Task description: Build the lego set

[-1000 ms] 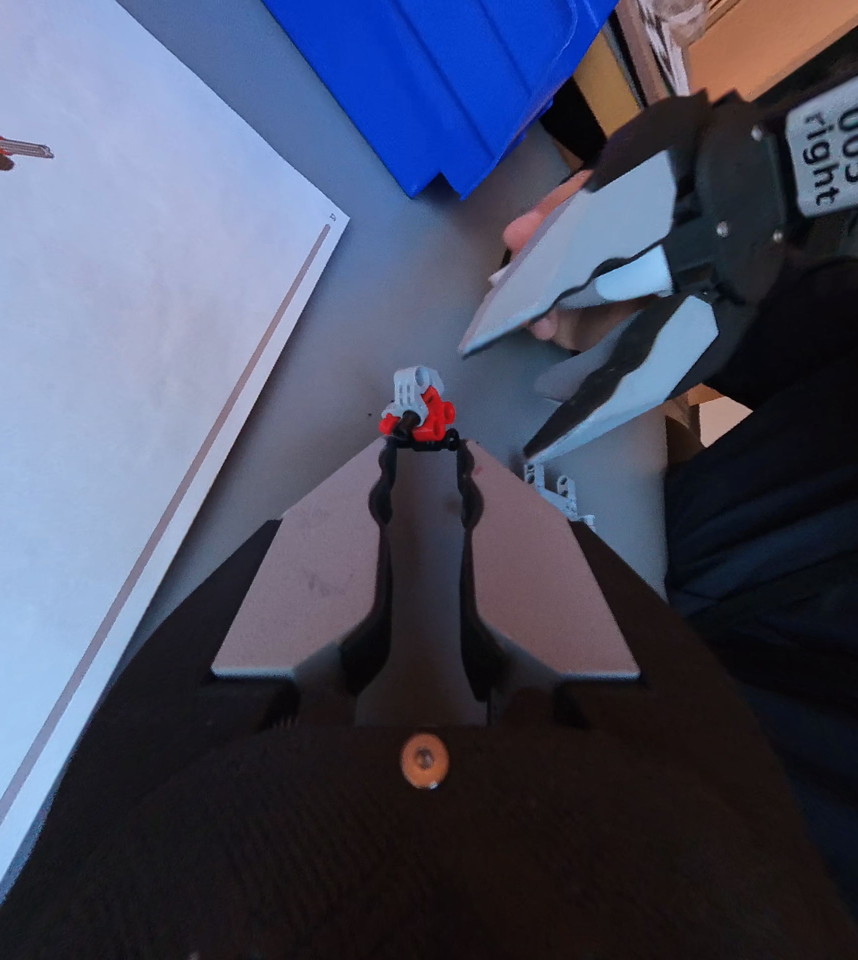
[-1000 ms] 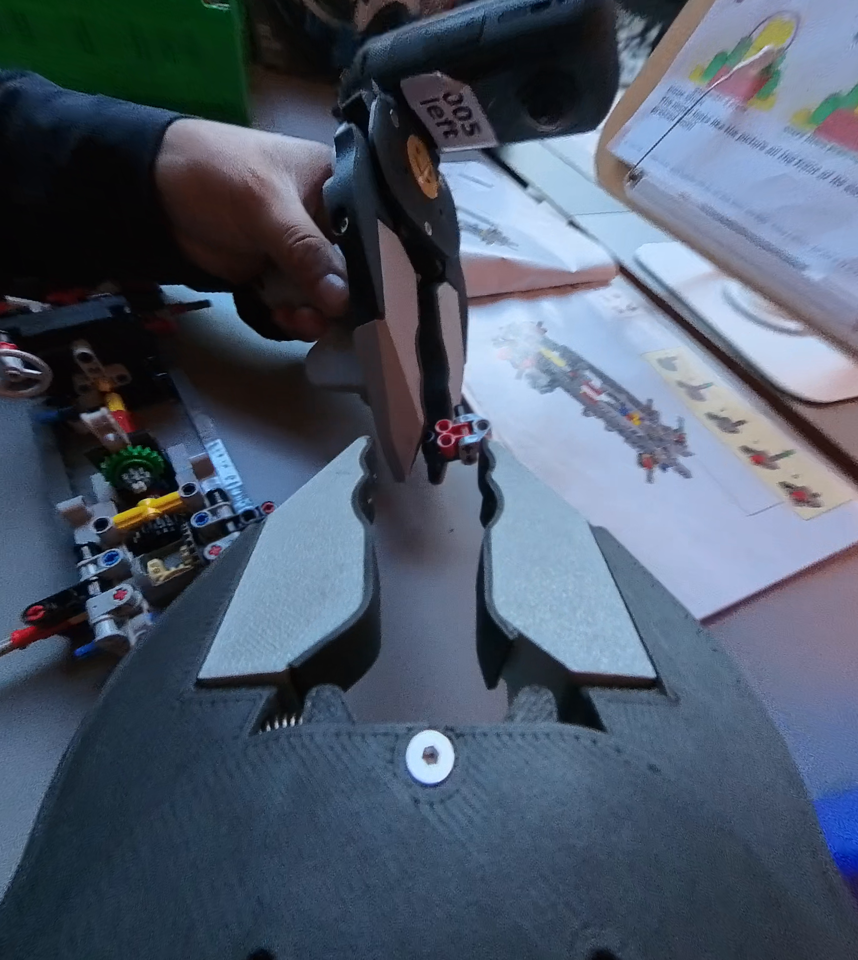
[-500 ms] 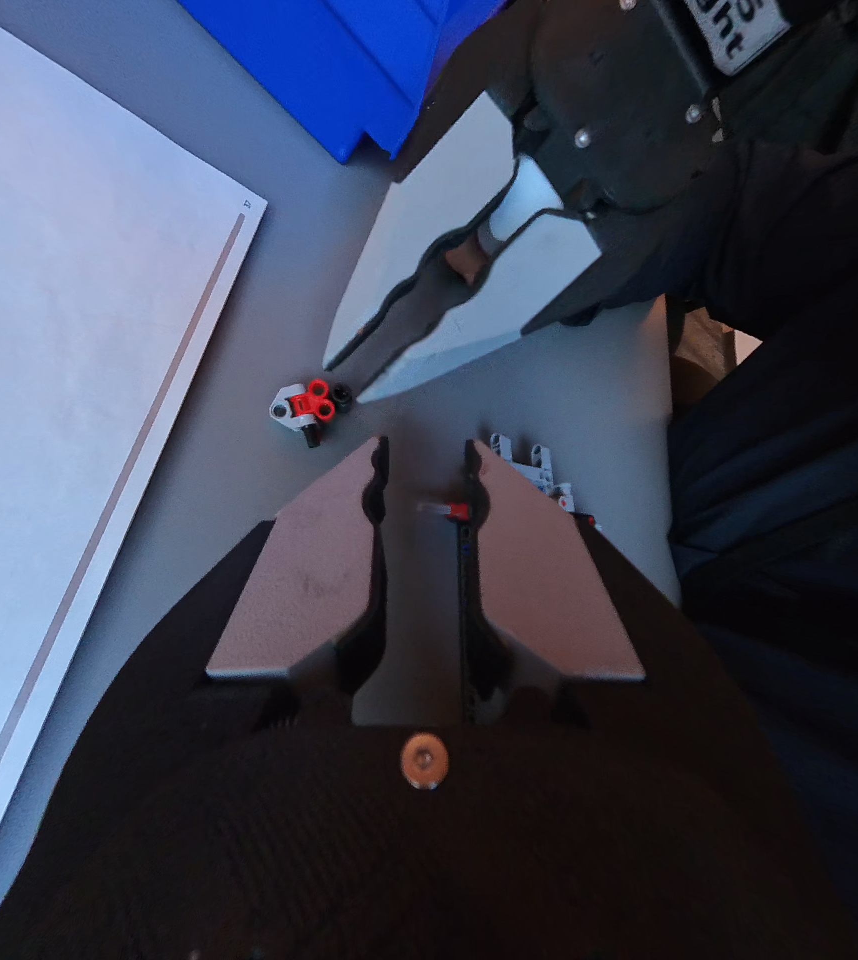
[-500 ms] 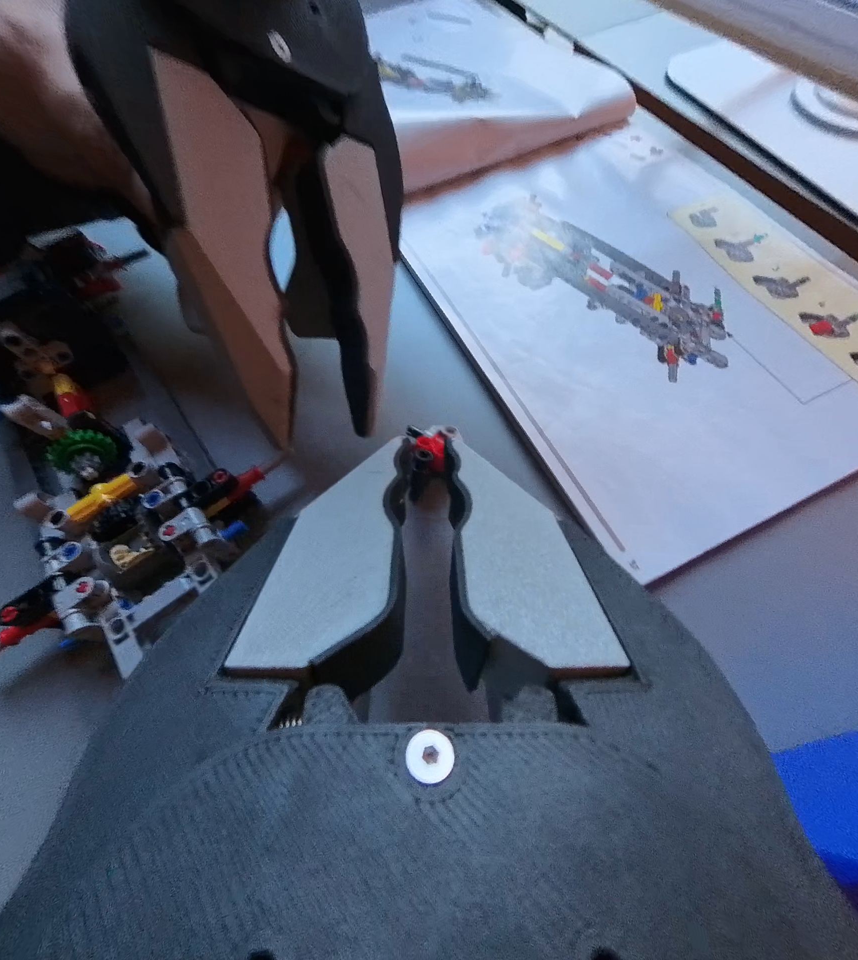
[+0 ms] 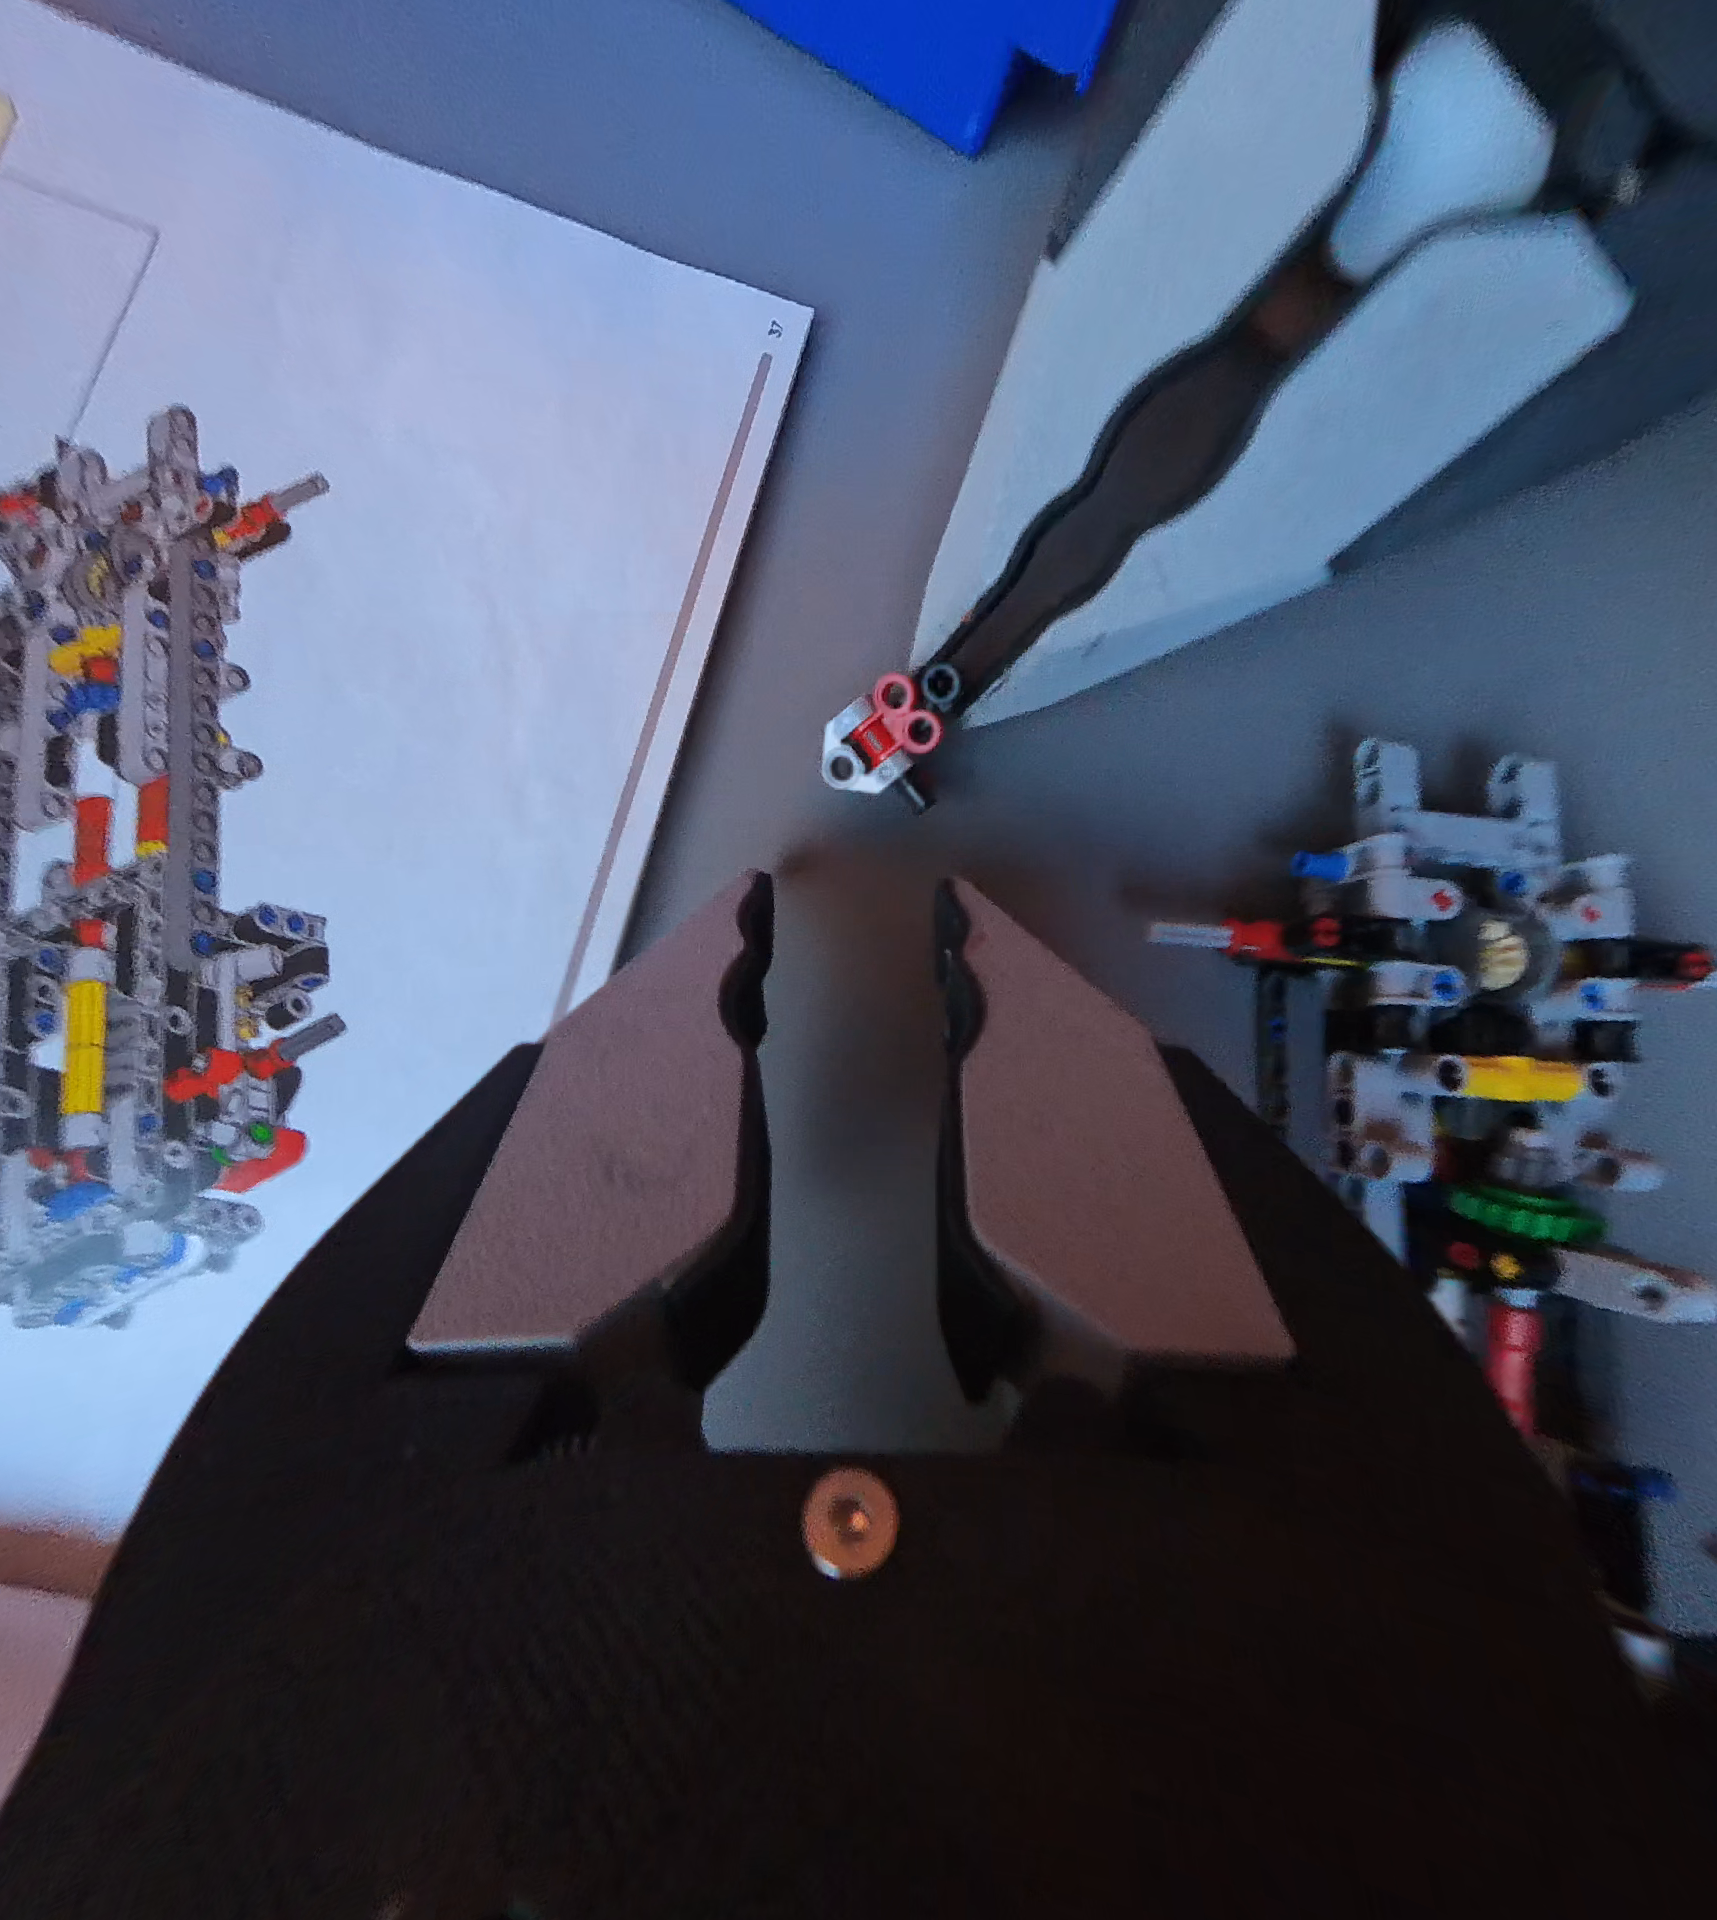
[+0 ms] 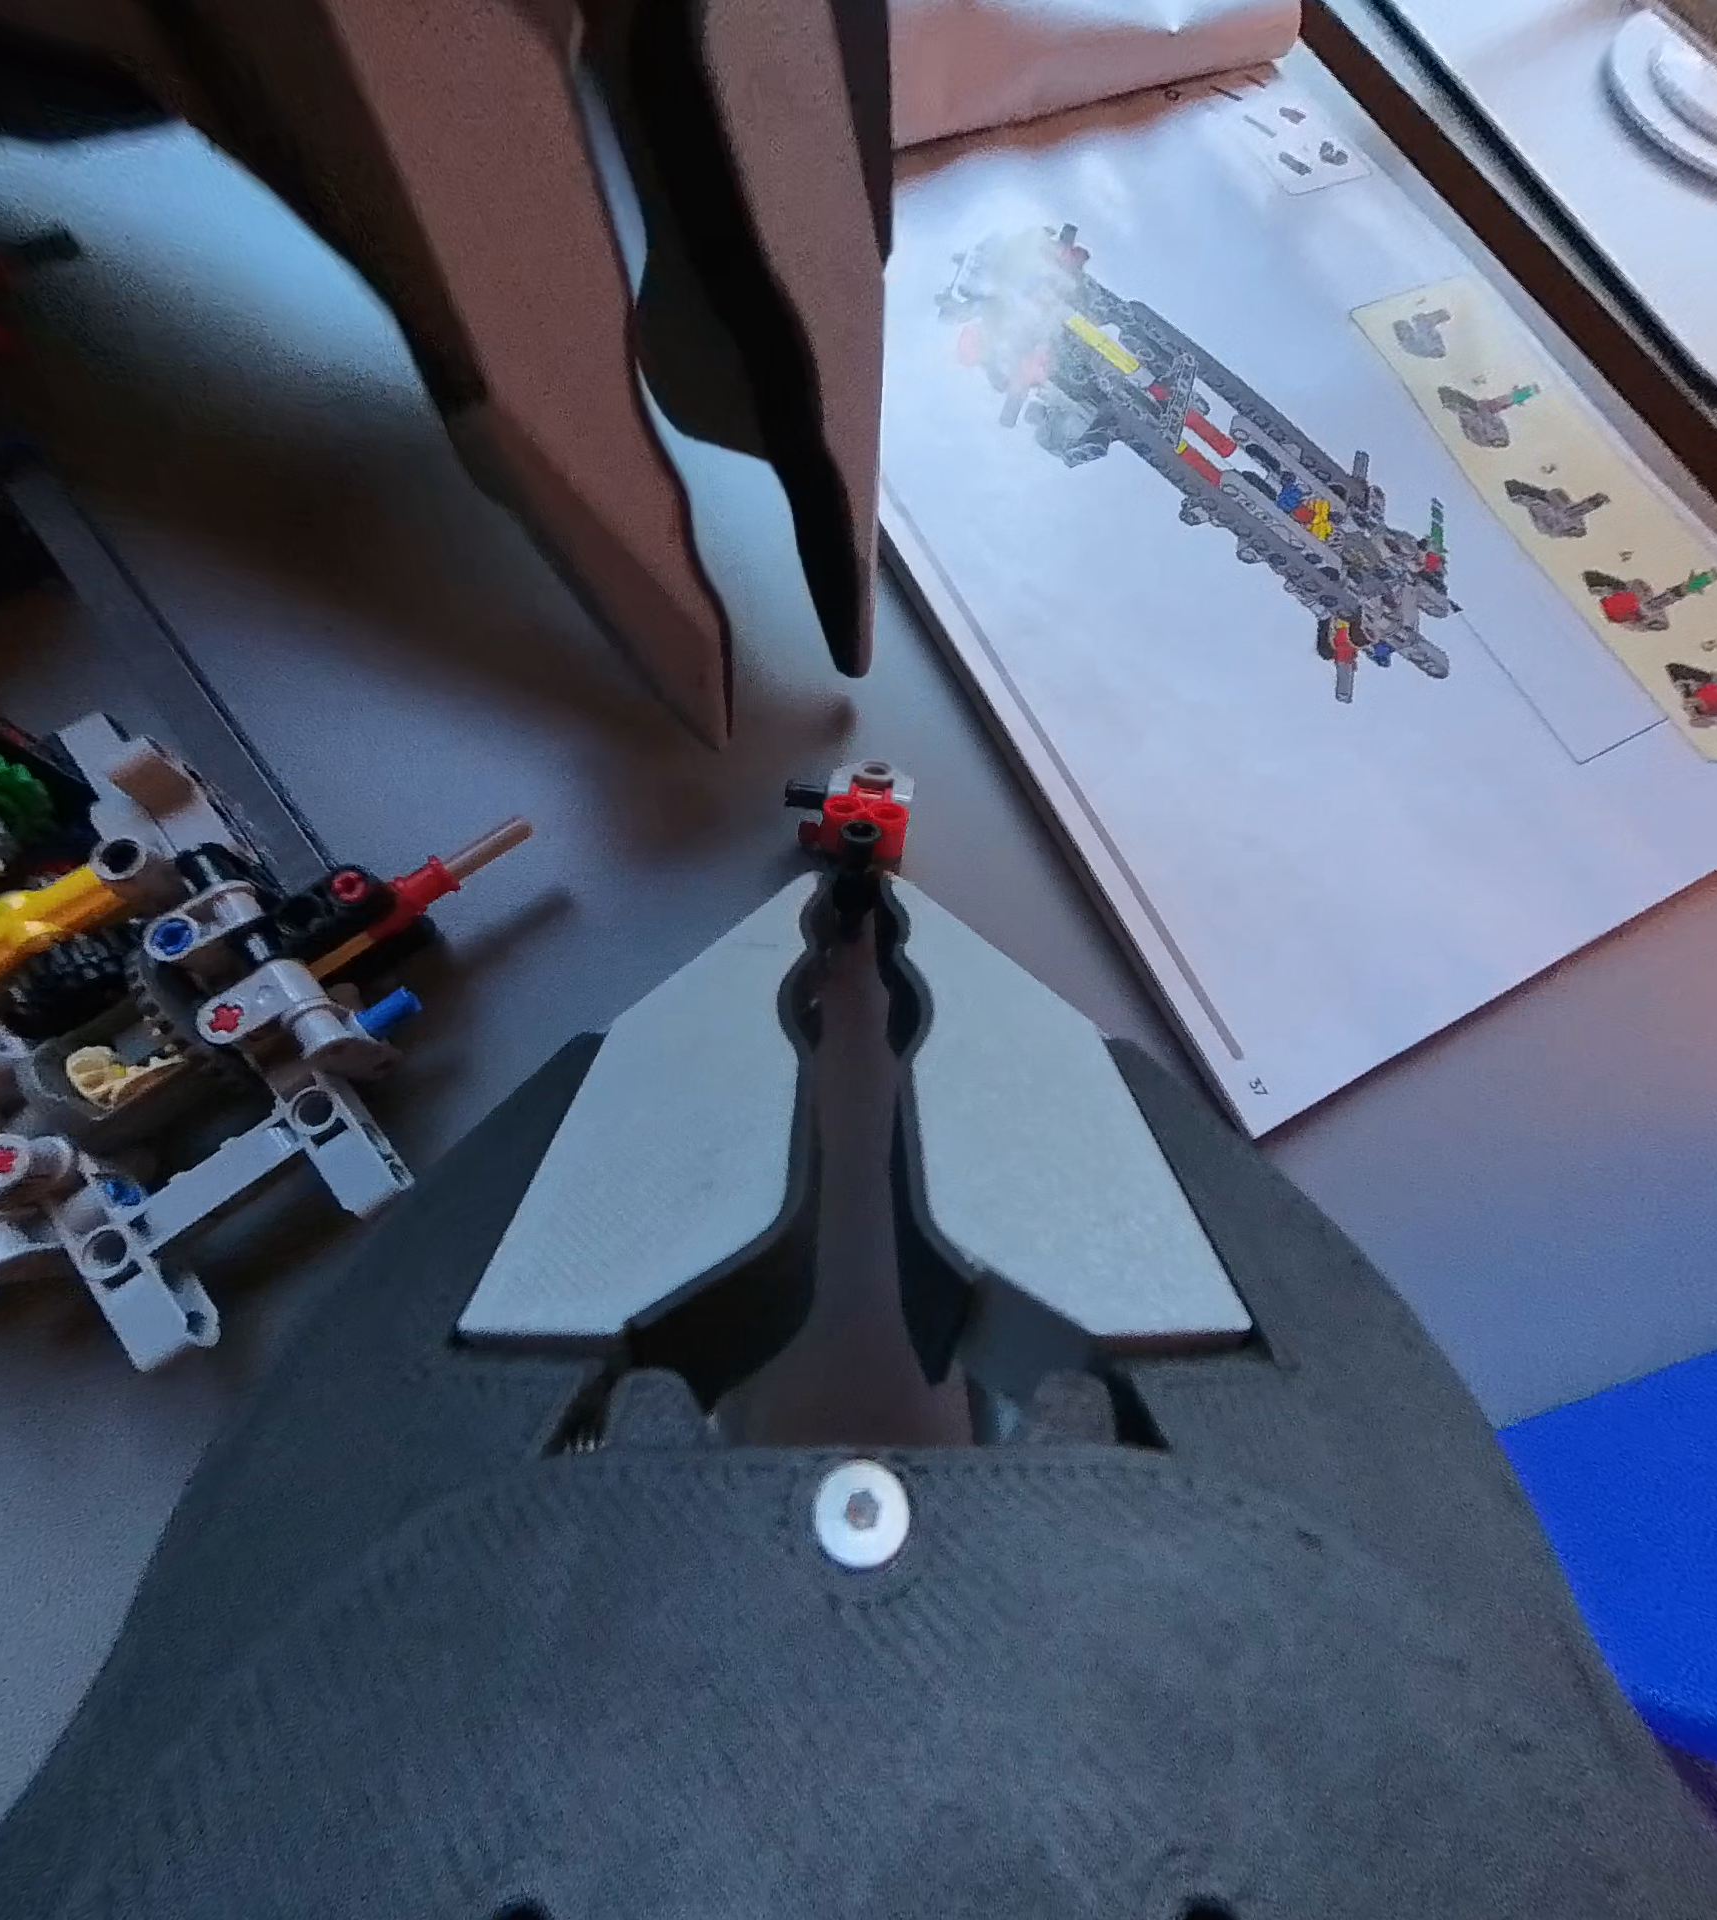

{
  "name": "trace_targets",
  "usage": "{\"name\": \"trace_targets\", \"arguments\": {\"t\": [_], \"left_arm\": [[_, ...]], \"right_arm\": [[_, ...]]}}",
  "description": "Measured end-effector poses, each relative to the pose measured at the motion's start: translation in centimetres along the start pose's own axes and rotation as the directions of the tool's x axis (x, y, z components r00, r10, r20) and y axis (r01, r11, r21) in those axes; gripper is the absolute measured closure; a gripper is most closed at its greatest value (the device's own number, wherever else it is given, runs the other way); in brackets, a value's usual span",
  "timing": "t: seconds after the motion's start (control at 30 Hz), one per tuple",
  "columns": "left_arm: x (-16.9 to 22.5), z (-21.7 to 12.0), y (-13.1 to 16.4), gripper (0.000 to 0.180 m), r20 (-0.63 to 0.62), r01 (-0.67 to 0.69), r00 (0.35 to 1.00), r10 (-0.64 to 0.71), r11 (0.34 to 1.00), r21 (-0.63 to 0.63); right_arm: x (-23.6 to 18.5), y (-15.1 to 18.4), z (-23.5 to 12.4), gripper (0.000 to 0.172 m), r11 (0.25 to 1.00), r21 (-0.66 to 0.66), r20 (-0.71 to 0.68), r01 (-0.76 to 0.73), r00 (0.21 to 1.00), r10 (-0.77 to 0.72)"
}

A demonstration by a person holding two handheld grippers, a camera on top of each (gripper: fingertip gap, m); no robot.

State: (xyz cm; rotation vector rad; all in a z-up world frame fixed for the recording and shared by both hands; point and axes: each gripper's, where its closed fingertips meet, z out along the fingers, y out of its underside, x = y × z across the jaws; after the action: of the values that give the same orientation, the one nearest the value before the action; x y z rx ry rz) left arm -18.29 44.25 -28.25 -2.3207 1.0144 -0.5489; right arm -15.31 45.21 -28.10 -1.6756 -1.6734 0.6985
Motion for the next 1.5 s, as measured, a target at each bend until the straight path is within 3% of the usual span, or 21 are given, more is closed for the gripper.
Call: {"name": "trace_targets", "arguments": {"t": [0.13,0.23,0.37,0.43,0.53,0.77,1.03,1.2,1.5], "left_arm": [[-0.7,0.0,-0.4,0.139,0.138,-0.212,0.968,0.211,0.977,-0.008],[0.5,-0.1,-1.1,0.132,0.155,-0.335,0.932,0.329,0.942,0.013],[1.6,-0.3,-1.7,0.149,0.17,-0.411,0.901,0.399,0.911,0.039],[2.2,-0.4,-1.7,0.165,0.161,-0.439,0.89,0.427,0.897,0.044],[2.4,-0.4,-1.6,0.169,0.164,-0.459,0.879,0.448,0.888,0.034],[3.1,-0.1,-0.8,0.171,0.032,-0.319,0.948,0.318,0.947,0.032],[3.3,-0.2,-0.1,0.173,-0.183,-0.026,0.983,0.032,0.999,0.032],[4.2,0.0,0.2,0.173,-0.226,-0.011,0.974,0.013,1.0,0.01],[4.8,0.2,0.2,0.173,-0.253,-0.001,0.967,0.0,1.0,-0.004]], "right_arm": [[-0.2,-0.7,-0.7,0.168,0.982,0.045,0.19,-0.183,0.967,0.172],[-0.6,-1.3,-1.3,0.168,0.937,0.043,0.338,-0.348,0.887,0.314],[-2.1,-1.9,-1.7,0.168,0.888,0.003,0.476,-0.459,0.782,0.402],[-2.3,-1.9,-1.8,0.168,0.879,-0.004,0.492,-0.477,0.764,0.417],[-2.4,-2.0,-2.1,0.168,0.868,-0.006,0.514,-0.496,0.743,0.429],[-3.0,-1.6,-2.1,0.166,0.887,-0.022,0.524,-0.462,0.75,0.403],[-2.8,-1.3,-2.5,0.154,0.956,0.054,0.447,-0.288,0.863,0.235],[-3.6,-1.2,-2.5,0.145,0.984,0.087,0.426,-0.155,0.899,0.104],[-4.2,-0.8,-2.3,0.132,0.991,0.066,0.445,-0.115,0.893,0.074]]}}
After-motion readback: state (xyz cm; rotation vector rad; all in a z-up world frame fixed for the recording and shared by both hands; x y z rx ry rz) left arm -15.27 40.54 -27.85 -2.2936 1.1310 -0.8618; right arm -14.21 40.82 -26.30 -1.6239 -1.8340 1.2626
